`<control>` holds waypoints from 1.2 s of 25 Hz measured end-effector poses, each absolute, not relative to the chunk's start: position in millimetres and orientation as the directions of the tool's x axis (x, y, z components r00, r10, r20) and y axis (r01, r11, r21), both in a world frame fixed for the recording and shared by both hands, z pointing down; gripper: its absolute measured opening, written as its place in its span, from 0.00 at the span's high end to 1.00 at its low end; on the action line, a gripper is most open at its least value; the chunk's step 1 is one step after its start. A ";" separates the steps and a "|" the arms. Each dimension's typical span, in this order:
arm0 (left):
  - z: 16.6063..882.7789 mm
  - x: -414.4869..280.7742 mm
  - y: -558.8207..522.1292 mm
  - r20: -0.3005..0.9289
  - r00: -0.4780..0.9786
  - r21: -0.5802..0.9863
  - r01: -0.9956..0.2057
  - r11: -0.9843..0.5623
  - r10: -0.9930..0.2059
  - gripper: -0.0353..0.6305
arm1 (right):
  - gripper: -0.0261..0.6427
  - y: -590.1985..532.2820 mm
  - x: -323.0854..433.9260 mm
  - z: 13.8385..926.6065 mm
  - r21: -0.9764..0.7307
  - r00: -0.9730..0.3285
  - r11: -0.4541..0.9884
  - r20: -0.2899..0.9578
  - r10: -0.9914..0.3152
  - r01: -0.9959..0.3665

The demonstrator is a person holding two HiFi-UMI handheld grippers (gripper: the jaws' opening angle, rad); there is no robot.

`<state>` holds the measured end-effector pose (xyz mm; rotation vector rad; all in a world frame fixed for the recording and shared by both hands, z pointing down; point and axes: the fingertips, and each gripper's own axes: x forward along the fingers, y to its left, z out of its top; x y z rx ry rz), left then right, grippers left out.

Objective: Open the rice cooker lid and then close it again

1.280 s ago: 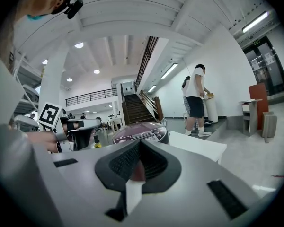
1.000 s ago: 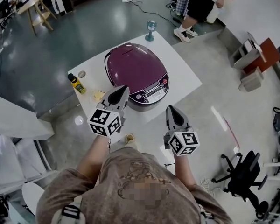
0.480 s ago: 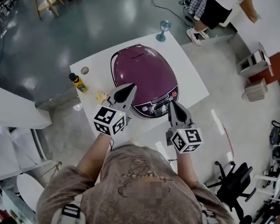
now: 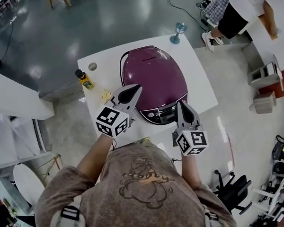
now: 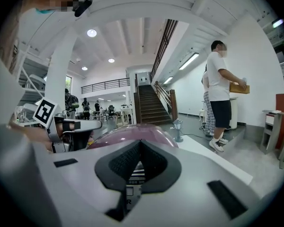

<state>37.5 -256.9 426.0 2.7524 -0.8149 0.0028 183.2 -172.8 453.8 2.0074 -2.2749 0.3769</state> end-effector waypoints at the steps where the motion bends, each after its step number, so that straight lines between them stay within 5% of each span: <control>1: 426.2 36.3 -258.4 0.081 0.837 0.255 -0.542 -0.801 -0.541 0.92 | 0.96 -174.8 182.9 454.1 -0.126 -0.143 0.116 0.226 -0.964 -0.985; 30: 456.5 25.0 -247.6 0.184 0.742 0.222 -0.670 -0.709 -0.644 0.91 | 0.96 -178.0 171.9 474.1 -0.098 -0.321 0.305 0.313 -0.894 -0.947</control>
